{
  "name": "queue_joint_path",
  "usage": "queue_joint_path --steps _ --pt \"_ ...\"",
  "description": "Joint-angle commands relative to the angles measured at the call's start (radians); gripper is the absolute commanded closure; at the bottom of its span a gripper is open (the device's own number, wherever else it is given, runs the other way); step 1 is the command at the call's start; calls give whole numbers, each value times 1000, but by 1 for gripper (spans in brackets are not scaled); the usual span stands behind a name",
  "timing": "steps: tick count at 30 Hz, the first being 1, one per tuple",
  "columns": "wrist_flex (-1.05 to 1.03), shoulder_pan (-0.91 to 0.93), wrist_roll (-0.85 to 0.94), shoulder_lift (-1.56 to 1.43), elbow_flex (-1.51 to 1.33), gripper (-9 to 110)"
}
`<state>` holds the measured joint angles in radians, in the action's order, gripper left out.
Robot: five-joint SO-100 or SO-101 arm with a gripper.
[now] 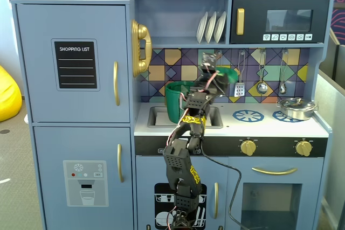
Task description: Pick up the lid from the counter and put it on the green recipient
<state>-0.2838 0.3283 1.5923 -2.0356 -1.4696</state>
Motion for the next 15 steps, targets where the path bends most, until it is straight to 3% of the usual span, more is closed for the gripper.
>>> queue_joint_path --steps 1,15 --pt "-55 -84 -23 -97 117 102" --pt "-143 -268 -8 -167 15 102"
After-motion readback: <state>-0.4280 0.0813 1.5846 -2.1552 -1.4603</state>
